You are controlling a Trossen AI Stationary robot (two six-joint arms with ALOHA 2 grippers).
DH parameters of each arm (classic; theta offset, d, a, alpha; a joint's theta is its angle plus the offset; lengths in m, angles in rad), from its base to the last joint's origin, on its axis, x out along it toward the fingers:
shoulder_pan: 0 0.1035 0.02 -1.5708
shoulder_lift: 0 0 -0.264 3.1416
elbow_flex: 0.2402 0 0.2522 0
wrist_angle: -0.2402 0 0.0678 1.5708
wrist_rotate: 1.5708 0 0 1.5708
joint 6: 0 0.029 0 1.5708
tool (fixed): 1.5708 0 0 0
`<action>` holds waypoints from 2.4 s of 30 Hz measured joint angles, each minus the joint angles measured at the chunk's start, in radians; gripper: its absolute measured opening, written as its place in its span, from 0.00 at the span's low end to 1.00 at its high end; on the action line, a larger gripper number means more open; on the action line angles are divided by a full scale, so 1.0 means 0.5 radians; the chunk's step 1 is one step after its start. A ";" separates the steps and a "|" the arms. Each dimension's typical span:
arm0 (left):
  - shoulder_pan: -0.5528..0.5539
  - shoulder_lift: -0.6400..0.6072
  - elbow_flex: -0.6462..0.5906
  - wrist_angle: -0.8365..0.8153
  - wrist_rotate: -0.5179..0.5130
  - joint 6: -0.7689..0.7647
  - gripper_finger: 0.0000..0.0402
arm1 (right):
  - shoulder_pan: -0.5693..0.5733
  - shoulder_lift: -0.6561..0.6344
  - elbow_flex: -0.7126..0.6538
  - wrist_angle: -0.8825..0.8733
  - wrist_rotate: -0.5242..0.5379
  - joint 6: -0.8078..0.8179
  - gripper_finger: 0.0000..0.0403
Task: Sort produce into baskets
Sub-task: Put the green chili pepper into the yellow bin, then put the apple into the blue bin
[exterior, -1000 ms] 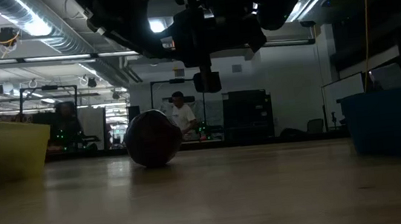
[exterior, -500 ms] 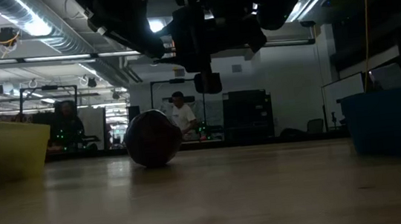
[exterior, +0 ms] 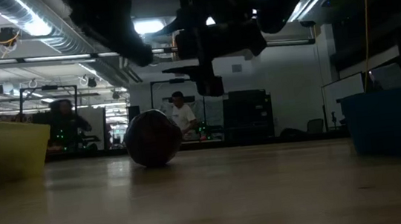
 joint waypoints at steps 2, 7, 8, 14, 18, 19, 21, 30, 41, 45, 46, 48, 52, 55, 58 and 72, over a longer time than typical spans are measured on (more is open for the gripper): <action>-0.022 0.000 0.000 -0.073 0.117 -0.079 0.30 | -0.021 0.000 0.000 -0.001 -0.036 -0.042 0.65; -0.087 -0.010 0.000 -0.321 0.409 -0.345 0.30 | -0.035 0.000 -0.001 -0.027 -0.084 -0.180 0.65; -0.097 -0.022 0.000 -0.367 0.464 -0.399 0.30 | -0.035 0.000 -0.001 -0.034 -0.088 -0.201 0.65; -0.162 -0.162 0.000 -0.780 0.722 -0.654 0.29 | -0.031 0.000 -0.001 -0.136 -0.088 -0.255 0.65; -0.206 -0.264 0.000 -1.096 0.856 -0.747 0.29 | -0.030 0.000 -0.001 -0.185 -0.088 -0.275 0.65; -0.214 -0.285 0.000 -1.162 0.886 -0.759 0.29 | -0.030 0.000 -0.001 -0.193 -0.088 -0.297 0.65; -0.240 -0.311 0.001 -1.281 0.932 -0.769 0.29 | -0.030 0.000 -0.001 -0.209 -0.088 -0.312 0.65; -0.323 -0.314 -0.020 -1.428 0.995 -0.769 0.29 | -0.028 0.000 -0.001 -0.223 0.114 -0.314 0.65; -0.318 -0.314 -0.021 -1.449 1.054 -0.746 0.51 | -0.028 0.000 -0.002 -0.263 0.266 -0.305 0.65; -0.318 -0.314 -0.021 -1.449 1.053 -0.746 0.58 | -0.028 0.000 -0.002 -0.261 0.282 -0.306 0.68; -0.318 -0.314 -0.021 -1.449 1.053 -0.746 0.58 | -0.027 0.000 -0.002 -0.262 0.288 -0.308 0.70; -0.318 -0.314 -0.021 -1.449 1.052 -0.746 0.59 | -0.013 0.000 -0.002 -0.259 0.302 -0.312 0.75; -0.318 -0.314 -0.021 -1.449 1.052 -0.746 0.59 | 0.012 0.000 -0.002 -0.260 0.323 -0.342 0.91; -0.318 -0.314 -0.022 -1.449 1.051 -0.746 0.59 | 0.046 0.000 -0.002 -0.260 0.331 -0.357 0.98; -0.318 -0.314 -0.022 -1.449 1.051 -0.746 0.59 | 0.088 0.000 -0.002 -0.259 0.375 -0.399 0.94; -0.318 -0.313 -0.022 -1.441 1.049 -0.746 0.59 | 0.292 0.000 -0.002 -0.317 0.740 -0.450 0.89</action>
